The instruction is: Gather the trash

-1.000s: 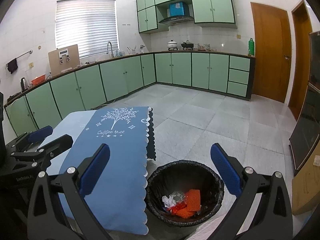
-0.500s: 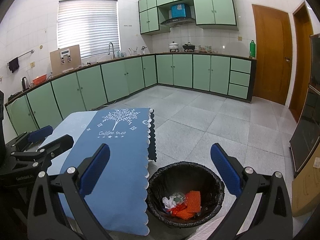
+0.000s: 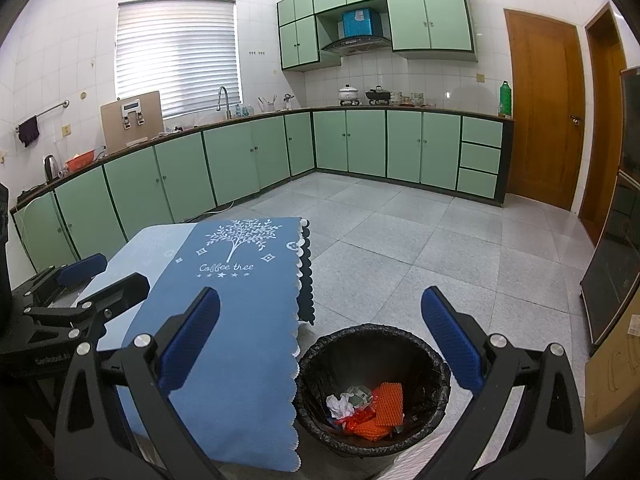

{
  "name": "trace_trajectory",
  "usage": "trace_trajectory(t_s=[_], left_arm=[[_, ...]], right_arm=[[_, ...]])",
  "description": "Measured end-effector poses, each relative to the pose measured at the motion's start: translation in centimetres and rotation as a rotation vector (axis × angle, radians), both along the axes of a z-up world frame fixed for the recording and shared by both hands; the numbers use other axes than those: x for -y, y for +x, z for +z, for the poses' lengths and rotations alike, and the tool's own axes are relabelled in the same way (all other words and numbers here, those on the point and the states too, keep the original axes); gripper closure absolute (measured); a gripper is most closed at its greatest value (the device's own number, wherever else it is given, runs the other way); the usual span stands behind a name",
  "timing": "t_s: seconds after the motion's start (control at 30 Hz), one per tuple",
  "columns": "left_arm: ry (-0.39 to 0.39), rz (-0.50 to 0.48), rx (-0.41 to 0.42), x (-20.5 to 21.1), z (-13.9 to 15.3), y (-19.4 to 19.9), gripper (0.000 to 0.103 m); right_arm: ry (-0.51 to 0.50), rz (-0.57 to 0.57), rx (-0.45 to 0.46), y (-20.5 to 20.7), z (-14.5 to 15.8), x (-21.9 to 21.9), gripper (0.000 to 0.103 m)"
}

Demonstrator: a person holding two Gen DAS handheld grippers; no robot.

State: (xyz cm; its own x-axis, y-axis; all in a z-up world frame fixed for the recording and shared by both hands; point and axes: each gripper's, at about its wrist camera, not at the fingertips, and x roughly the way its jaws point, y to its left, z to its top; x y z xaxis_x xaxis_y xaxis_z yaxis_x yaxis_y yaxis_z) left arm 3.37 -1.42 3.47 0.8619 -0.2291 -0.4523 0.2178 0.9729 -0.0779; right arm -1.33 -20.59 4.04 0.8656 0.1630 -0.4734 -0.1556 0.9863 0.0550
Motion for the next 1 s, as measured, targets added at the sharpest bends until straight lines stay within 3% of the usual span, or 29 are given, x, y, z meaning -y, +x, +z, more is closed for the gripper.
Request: trace_trajectory(t_s=[1.0], left_arm=[[0.004, -0.001, -0.006, 0.11, 0.15, -0.08, 0.006]], right_arm=[[0.000, -0.001, -0.002, -0.05, -0.04, -0.09, 0.005]])
